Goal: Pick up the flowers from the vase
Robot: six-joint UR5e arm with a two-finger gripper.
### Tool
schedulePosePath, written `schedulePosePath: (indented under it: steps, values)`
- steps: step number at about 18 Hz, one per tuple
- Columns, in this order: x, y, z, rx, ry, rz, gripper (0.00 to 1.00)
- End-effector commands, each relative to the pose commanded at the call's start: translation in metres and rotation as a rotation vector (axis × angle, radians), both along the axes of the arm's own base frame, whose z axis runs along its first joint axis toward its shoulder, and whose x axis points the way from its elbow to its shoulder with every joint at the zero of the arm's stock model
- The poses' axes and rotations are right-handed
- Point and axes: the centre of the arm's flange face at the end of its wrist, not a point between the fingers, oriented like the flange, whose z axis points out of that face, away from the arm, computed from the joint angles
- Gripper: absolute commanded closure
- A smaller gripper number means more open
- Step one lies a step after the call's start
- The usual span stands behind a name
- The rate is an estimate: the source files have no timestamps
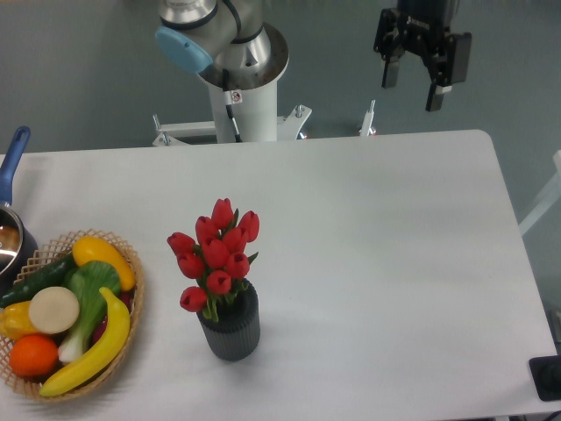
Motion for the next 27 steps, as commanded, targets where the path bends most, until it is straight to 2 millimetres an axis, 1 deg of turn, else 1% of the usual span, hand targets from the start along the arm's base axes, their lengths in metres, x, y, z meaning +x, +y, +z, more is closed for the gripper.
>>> schedulePosePath:
  steps: [10,13,15,17,19,21,22,23,24,25,27]
  values:
    - [0.008,0.005,0.003,0.006,-0.009,0.023,0.00]
    - [0.019,0.007,-0.001,0.028,-0.048,0.093,0.00]
    - [0.020,0.009,0.001,0.040,-0.051,0.123,0.00]
    - [0.025,0.015,-0.002,0.043,-0.067,0.127,0.00]
    - [0.033,0.016,-0.007,0.054,-0.100,0.165,0.00]
    - [0.037,0.019,-0.009,0.114,-0.130,0.185,0.00]
    - [0.040,0.021,-0.013,0.141,-0.156,0.204,0.00]
    - [0.046,0.022,-0.015,0.162,-0.178,0.237,0.00]
    - [0.048,0.021,-0.017,0.175,-0.187,0.274,0.00]
    - [0.052,0.024,-0.017,0.188,-0.188,0.298,0.00]
    - [0.061,0.038,-0.022,0.206,-0.206,0.326,0.00]
